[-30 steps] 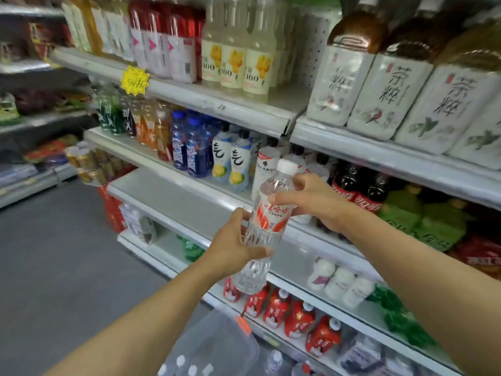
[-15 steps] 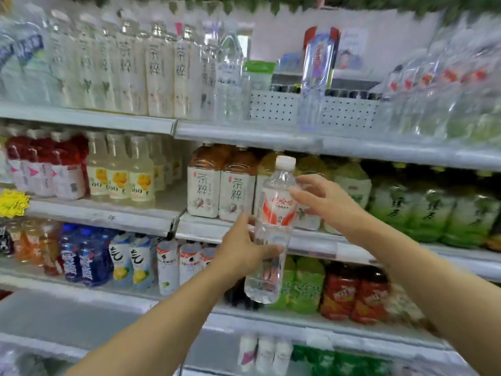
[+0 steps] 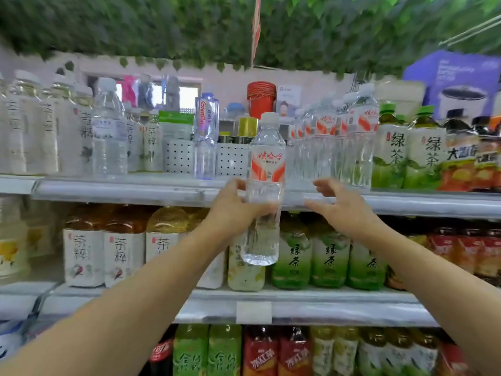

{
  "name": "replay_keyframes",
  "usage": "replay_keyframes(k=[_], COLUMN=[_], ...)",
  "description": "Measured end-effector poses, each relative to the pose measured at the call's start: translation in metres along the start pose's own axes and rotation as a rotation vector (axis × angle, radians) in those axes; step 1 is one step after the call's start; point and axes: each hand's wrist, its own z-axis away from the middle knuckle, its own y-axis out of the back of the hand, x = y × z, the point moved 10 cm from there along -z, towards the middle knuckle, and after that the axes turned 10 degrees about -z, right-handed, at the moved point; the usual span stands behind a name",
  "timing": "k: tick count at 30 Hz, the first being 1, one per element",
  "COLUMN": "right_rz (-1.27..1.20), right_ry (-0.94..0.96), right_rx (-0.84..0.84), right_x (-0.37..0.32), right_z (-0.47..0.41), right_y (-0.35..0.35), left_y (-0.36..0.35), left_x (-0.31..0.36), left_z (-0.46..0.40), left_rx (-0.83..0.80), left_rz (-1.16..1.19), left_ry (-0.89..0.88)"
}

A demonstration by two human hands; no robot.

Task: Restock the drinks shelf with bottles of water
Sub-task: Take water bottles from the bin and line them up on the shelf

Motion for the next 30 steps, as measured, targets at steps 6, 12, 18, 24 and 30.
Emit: replay_keyframes(k=[6, 12, 18, 24, 30], right_rz=[0.088, 0.152, 0.240, 0.303, 0.343], right_ry=[0.002, 0.032, 0.090, 0.111, 0.120], right_rx=[0.044, 0.064, 0.079, 0.099, 0.116], right_x=[0.038, 0.066, 0.072, 0.068, 0.067], right_z=[-0.028, -0.039, -0.038, -0.039, -0.037], right_y=[0.056, 0.072, 0.065, 0.057, 0.055], left_y=[-0.032, -0.054, -0.080, -0.103, -0.117], left_x=[0.068, 0.114, 0.115, 0.108, 0.094], left_z=[-0.059, -0.114, -0.154, -0.173, -0.180], left_rx=[0.074, 0.124, 0.141, 0.124, 0.111], left_rz=[-0.007, 0.099, 0.090, 0.066, -0.022], left_ry=[-0.094, -0.141, -0.153, -0.173, -0.130])
